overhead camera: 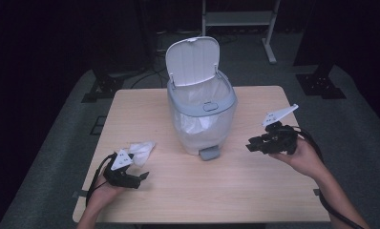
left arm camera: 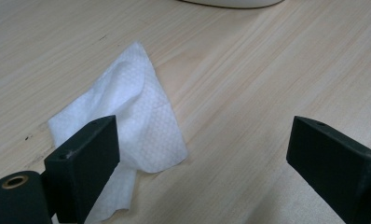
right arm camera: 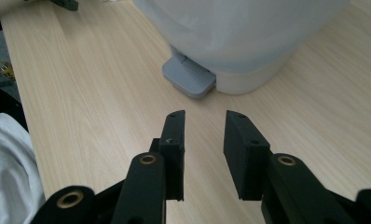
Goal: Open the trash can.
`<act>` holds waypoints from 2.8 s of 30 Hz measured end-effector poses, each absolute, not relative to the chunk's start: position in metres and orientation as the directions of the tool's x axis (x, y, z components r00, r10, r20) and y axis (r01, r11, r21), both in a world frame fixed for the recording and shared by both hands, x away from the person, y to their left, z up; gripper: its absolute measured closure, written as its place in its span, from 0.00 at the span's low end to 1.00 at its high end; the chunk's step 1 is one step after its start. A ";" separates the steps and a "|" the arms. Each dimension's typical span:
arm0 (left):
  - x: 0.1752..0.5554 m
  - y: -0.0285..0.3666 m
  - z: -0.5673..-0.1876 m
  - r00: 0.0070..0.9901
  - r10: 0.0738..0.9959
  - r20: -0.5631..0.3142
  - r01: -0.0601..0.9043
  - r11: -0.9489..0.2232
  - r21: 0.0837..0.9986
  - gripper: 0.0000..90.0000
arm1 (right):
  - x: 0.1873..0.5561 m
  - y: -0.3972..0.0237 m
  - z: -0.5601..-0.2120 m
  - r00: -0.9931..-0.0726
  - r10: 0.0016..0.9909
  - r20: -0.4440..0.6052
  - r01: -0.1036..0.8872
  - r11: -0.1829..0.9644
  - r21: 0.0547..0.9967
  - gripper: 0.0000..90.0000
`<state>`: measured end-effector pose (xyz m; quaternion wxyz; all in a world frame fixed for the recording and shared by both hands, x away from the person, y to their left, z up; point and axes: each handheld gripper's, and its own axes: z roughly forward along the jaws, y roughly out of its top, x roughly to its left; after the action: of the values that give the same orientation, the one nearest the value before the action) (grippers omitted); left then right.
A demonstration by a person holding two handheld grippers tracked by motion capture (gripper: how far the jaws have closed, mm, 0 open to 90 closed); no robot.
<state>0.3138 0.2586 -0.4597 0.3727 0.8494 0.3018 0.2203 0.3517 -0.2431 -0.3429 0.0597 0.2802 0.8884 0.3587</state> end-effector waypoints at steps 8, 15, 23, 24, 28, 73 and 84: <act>0.314 0.255 -0.460 0.720 0.673 0.171 0.344 -0.560 0.753 0.09 | 0.346 -0.252 -0.366 -0.826 0.551 0.118 0.476 0.571 0.668 0.73; 0.315 0.250 -0.459 0.728 0.659 0.187 0.335 -0.581 0.741 0.10 | 0.339 -0.258 -0.386 -0.822 0.553 0.138 0.489 0.561 0.668 0.72; 0.321 0.251 -0.455 0.721 0.667 0.188 0.344 -0.580 0.738 0.10 | 0.328 -0.270 -0.412 -0.805 0.570 0.162 0.519 0.545 0.659 0.69; 0.323 0.252 -0.454 0.719 0.667 0.194 0.341 -0.582 0.738 0.10 | 0.328 -0.270 -0.412 -0.805 0.570 0.162 0.519 0.545 0.659 0.69; 0.330 0.256 -0.450 0.707 0.683 0.181 0.350 -0.561 0.750 0.15 | 0.323 -0.276 -0.423 -0.797 0.579 0.173 0.532 0.537 0.655 0.67; 0.372 0.278 -0.464 0.715 0.699 0.006 0.518 -0.536 0.666 0.86 | 0.308 -0.280 -0.454 -0.787 0.578 0.215 0.549 0.499 0.671 0.53; 0.371 0.276 -0.459 0.735 0.677 -0.012 0.516 -0.549 0.657 0.95 | 0.307 -0.279 -0.459 -0.786 0.579 0.217 0.553 0.500 0.666 0.53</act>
<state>0.3706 0.2755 -0.4587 0.3288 0.8716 0.3424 0.1225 0.3068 -0.2794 -0.4586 0.0172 0.3267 0.8659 0.3783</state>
